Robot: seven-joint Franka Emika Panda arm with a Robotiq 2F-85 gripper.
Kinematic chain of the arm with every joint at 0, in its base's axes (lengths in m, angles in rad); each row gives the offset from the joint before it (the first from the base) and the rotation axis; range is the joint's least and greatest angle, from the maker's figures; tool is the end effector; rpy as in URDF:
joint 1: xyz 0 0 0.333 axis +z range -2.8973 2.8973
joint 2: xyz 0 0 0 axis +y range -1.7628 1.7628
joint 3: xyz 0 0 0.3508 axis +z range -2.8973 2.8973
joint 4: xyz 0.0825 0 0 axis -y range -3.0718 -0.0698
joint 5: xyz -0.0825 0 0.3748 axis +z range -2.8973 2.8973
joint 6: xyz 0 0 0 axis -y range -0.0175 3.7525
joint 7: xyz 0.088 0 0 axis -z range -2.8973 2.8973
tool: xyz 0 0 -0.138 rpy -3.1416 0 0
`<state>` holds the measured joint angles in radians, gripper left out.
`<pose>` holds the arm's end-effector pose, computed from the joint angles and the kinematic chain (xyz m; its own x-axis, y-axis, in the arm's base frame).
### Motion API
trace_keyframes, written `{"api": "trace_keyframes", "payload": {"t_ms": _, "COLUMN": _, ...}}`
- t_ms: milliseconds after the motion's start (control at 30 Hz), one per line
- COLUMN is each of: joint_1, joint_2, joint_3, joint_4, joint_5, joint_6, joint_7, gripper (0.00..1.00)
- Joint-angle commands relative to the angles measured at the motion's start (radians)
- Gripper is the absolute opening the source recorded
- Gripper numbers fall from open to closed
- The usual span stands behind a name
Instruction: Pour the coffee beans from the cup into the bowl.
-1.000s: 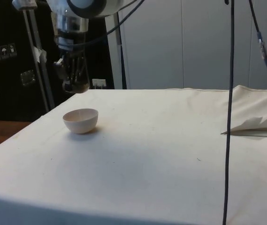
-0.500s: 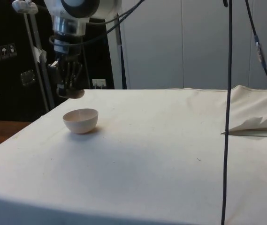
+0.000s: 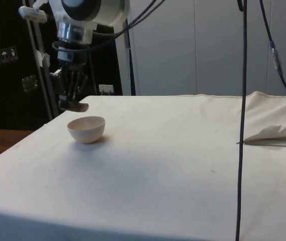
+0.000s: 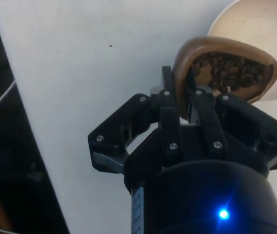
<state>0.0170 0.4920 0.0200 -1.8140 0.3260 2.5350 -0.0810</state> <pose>0.6885 0.0262 0.2989 0.9651 -0.1543 0.2118 -0.1042 -0.9676 -0.2301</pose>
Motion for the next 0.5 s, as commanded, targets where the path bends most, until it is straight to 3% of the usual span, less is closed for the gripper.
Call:
{"api": "trace_keyframes", "payload": {"t_ms": 0, "joint_1": -0.009, "joint_2": 0.007, "joint_3": 0.014, "joint_4": 0.004, "joint_5": 0.026, "joint_6": 0.010, "joint_7": -0.017, "gripper": 0.01}}
{"api": "trace_keyframes", "payload": {"t_ms": 233, "joint_1": -0.014, "joint_2": 0.021, "joint_3": 0.016, "joint_4": 0.006, "joint_5": 0.109, "joint_6": 0.012, "joint_7": -0.080, "gripper": 0.01}}
{"api": "trace_keyframes", "payload": {"t_ms": 267, "joint_1": -0.001, "joint_2": 0.020, "joint_3": 0.000, "joint_4": 0.002, "joint_5": 0.095, "joint_6": 0.007, "joint_7": -0.069, "gripper": 0.01}}
{"api": "trace_keyframes", "payload": {"t_ms": 300, "joint_1": -0.015, "joint_2": 0.022, "joint_3": 0.015, "joint_4": 0.006, "joint_5": 0.121, "joint_6": 0.011, "joint_7": -0.090, "gripper": 0.01}}
{"api": "trace_keyframes", "payload": {"t_ms": 467, "joint_1": -0.016, "joint_2": 0.020, "joint_3": 0.006, "joint_4": 0.006, "joint_5": 0.179, "joint_6": 0.002, "joint_7": -0.140, "gripper": 0.01}}
